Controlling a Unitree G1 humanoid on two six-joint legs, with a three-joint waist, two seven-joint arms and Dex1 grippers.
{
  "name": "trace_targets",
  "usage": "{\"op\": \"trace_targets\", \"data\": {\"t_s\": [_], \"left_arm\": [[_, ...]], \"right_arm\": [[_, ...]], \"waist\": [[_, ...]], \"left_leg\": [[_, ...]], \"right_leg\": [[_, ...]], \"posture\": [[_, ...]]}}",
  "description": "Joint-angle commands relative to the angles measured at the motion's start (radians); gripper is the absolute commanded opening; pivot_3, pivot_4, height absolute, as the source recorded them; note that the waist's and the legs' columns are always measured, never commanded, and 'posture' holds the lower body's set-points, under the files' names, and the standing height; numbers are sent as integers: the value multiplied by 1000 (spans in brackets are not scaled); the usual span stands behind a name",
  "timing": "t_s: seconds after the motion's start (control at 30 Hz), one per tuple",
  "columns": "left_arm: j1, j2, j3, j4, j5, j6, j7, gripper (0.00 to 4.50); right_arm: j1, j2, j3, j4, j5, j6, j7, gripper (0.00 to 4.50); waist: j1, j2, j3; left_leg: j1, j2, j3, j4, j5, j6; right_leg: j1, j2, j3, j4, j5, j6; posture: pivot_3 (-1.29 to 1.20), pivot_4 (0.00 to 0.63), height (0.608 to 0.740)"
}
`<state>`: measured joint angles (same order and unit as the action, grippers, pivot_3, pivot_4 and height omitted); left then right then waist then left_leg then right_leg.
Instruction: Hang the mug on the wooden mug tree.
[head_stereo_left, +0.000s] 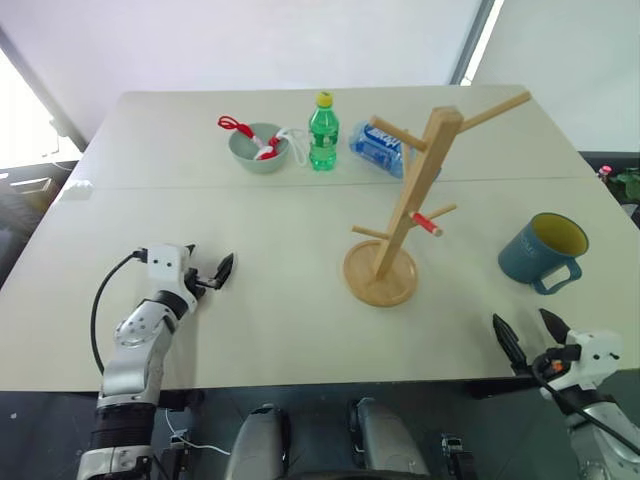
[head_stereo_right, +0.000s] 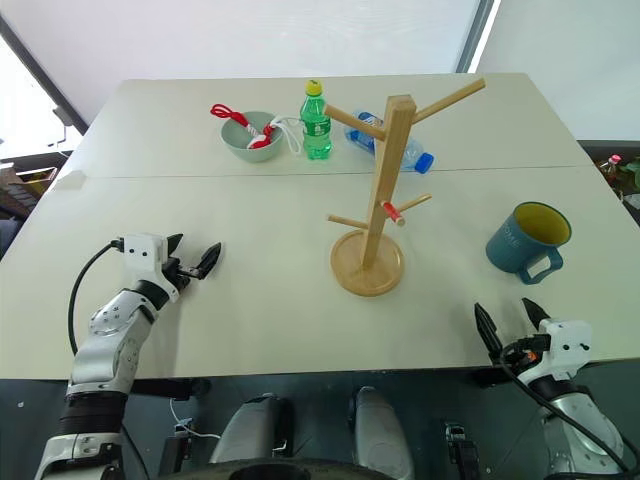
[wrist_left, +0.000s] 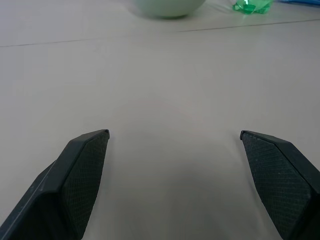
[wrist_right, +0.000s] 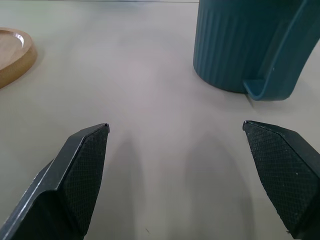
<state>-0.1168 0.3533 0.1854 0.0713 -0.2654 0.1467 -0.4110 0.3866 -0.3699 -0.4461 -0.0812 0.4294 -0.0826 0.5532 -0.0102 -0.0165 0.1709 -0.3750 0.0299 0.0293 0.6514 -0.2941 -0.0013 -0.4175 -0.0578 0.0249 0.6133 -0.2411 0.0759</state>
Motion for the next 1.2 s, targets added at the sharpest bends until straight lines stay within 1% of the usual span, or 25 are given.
{"op": "trace_targets", "data": {"t_s": [0.03, 0.37, 0.43, 0.57, 0.67, 0.7, 0.73, 0.77, 0.93, 1.07, 1.2], "left_arm": [[9, 0, -6, -35, 4, -8, -5, 4500], [10, 5, -26, -59, -9, 13, -40, 4500], [13, 10, -47, -87, -19, 22, -77, 4500], [55, 42, -132, -252, -124, 67, -274, 4500], [77, 86, -199, -335, -155, 89, -382, 4500], [80, 101, -219, -363, -176, 109, -415, 4500], [80, 115, -234, -386, -194, 128, -442, 4500], [78, 130, -251, -409, -207, 145, -470, 4500], [32, 174, -321, -467, -234, 201, -552, 4500], [-7, 173, -353, -488, -238, 223, -570, 4500], [-28, 164, -361, -492, -240, 226, -565, 4500]], "right_arm": [[-9, -7, -5, -44, 5, 2, -7, 4445], [-22, -1, -3, -50, -5, -4, -24, 4445], [-24, -1, -6, -53, -5, -6, -30, 4445], [-34, -1, 3, -47, -9, -12, -25, 4445], [-48, 3, -13, -65, 19, -2, -32, 3691], [-51, -2, -16, -66, 7, -2, -43, 3089], [-54, -5, -18, -66, -2, -3, -49, 3089], [-57, -7, -21, -68, -2, -2, -54, 2315], [-92, -19, -26, -55, -12, 9, -85, 23], [-127, -28, -34, -17, -59, 19, -142, 23], [-155, -33, -49, 24, -72, 10, -175, 23]], "waist": [[0, 0, 0], [0, 0, 0], [0, 0, 0], [-1, 0, 0], [-1, 0, 0], [-1, 0, 0], [-1, 1, -1], [-2, 1, -1], [-2, 1, -1], [-2, 1, -1], [-1, 1, -1]], "left_leg": [[0, 0, 0, 0, 0, 0], [0, 0, 0, 0, 0, 0], [0, 0, 0, 0, 0, 0], [0, 0, 1, 1, 0, 0], [0, 0, 1, 1, 0, 0], [1, 1, 1, 1, 0, 0], [1, 1, 1, 1, 0, 0], [1, 1, 1, 1, 0, 0], [1, 2, 0, 1, 0, 0], [1, 2, 0, 3, 0, 0], [1, 1, 0, 3, 0, 0]], "right_leg": [[0, 0, 0, 0, 0, 0], [0, 2, -1, 0, 0, 0], [0, 2, -1, 0, 0, 0], [0, 4, -1, 0, 0, 0], [0, 6, 0, 0, 0, 0], [0, 6, 0, 0, 0, 0], [0, 6, 1, 0, 0, 0], [0, 7, 1, 1, 0, 0], [0, 9, 1, 1, 0, 0], [1, 10, 1, 1, 0, 0], [1, 11, 1, 1, 0, 0]], "posture": [[0, 150, 740], [0, 150, 740], [0, 150, 740], [0, 150, 740], [0, 150, 740], [0, 150, 740], [0, 150, 740], [0, 150, 740], [0, 150, 740], [0, 150, 740], [0, 150, 740]]}}
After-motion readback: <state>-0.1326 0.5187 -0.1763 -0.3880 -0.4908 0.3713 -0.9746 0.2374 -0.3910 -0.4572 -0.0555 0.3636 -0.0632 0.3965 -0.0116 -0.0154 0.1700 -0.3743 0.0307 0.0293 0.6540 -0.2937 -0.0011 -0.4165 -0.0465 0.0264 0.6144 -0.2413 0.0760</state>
